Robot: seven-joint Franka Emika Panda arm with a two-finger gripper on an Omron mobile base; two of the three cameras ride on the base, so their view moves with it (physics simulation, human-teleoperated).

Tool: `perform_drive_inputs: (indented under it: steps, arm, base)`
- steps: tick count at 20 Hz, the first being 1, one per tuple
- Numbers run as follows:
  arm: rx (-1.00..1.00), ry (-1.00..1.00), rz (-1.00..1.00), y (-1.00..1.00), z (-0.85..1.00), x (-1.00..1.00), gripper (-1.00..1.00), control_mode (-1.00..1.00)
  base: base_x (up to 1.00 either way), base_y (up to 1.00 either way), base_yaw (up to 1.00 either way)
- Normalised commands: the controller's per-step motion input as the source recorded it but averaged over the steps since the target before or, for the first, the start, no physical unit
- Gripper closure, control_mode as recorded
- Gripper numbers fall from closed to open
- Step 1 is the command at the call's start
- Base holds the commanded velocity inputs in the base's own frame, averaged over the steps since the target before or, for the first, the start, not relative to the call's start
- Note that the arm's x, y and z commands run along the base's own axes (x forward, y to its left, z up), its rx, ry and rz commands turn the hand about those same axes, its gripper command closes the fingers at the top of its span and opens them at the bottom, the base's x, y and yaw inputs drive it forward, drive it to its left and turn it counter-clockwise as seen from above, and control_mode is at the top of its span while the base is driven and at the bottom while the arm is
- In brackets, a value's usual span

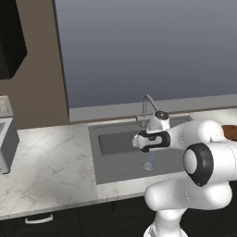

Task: Pick the pear from the sink and place it on the cutting board to airdry. Then turn off the sink faucet.

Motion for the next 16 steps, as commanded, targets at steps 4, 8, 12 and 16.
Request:
perform_drive_inputs:
  steps: [4,8,12,16]
  arm:
    - [0.03,0.17,0.00,0.00,0.40,-0.26,1.00,-1.00]
    - [0.00,0.21,0.00,0.00,0.33,-0.31,1.00,-1.00]
    - [0.00,0.17,0.00,0.00,0.30,-0.39,1.00,-1.00]
    - [0.00,0.16,0.00,0.00,0.33,-0.44,1.00,-1.00]
  base:
    - [0.00,0.00,0.00]
    - [0.00,0.00,0.00]
    - [0.00,0.00,0.00]
    - [0.00,0.00,0.00]
